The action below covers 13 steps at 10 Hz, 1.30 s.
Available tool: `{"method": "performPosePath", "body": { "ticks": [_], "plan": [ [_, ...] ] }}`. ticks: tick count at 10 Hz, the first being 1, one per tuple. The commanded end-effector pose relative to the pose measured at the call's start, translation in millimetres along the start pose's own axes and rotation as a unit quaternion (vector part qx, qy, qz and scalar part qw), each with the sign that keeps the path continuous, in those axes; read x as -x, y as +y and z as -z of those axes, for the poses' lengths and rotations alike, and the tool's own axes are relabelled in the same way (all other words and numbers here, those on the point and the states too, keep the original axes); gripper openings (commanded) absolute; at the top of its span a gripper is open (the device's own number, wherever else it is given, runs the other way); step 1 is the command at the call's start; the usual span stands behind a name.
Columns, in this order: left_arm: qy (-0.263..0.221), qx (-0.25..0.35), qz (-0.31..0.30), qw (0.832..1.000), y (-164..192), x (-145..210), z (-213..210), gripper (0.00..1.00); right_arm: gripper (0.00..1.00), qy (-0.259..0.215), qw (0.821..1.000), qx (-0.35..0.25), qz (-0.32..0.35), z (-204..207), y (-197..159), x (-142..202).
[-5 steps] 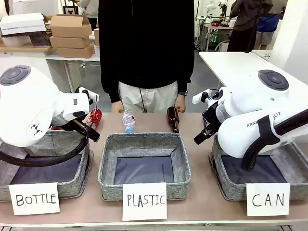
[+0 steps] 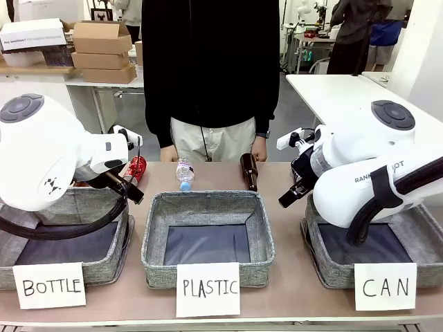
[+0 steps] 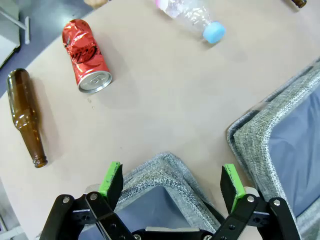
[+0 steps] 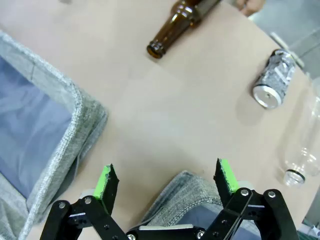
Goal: Sort the can waste into the basket.
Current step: Pick up the can waste from the table and place it in the right Fabric basket.
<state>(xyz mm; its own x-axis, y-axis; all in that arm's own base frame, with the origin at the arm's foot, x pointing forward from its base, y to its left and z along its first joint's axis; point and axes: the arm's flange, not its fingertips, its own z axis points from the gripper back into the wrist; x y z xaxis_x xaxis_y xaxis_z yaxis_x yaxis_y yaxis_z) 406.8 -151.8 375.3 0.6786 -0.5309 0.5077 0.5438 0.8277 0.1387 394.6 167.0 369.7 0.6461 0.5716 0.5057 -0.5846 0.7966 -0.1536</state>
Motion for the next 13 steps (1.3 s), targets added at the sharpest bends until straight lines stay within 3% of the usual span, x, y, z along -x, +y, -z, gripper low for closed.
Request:
{"method": "performPosePath", "body": {
  "ticks": [1, 4, 6, 8, 9, 10, 11, 12, 13],
  "plan": [
    [0.0, 0.0, 0.0, 1.0, 0, 0, 0, 1.0, 1.0, -0.001, 1.0, 0.0, 0.0, -1, 0, 0],
    [0.0, 0.0, 0.0, 1.0, 0, 0, 0, 1.0, 1.0, 0.0, 1.0, 0.0, 0.0, 0, 0, 0],
    [-0.07, -0.01, -0.039, 0.997, 0, -20, -93, 1.0, 1.0, -0.082, 0.997, -0.009, -0.012, -89, -5, -6],
    [-0.113, -0.004, -0.088, 0.99, -12, 5, -182, 1.0, 1.0, -0.09, 0.995, -0.005, 0.04, -173, -1, 27],
    [-0.1, 0.036, -0.071, 0.992, -23, 28, -200, 1.0, 1.0, -0.086, 0.996, -0.015, 0.031, -192, 1, 52],
    [-0.077, 0.103, -0.004, 0.992, -35, 50, -201, 1.0, 1.0, -0.075, 0.997, -0.002, 0.027, -200, 3, 76],
    [-0.042, 0.079, 0.101, 0.991, -43, 77, -184, 1.0, 1.0, -0.07, 0.993, 0.078, 0.058, -197, 2, 94],
    [-0.105, 0.039, -0.052, 0.992, -15, -23, -215, 1.0, 1.0, -0.093, 0.995, -0.002, 0.028, -202, -18, -15],
    [-0.105, 0.039, -0.052, 0.992, -15, -23, -215, 1.0, 1.0, -0.093, 0.995, -0.002, 0.028, -202, -18, -15]
  ]
}}
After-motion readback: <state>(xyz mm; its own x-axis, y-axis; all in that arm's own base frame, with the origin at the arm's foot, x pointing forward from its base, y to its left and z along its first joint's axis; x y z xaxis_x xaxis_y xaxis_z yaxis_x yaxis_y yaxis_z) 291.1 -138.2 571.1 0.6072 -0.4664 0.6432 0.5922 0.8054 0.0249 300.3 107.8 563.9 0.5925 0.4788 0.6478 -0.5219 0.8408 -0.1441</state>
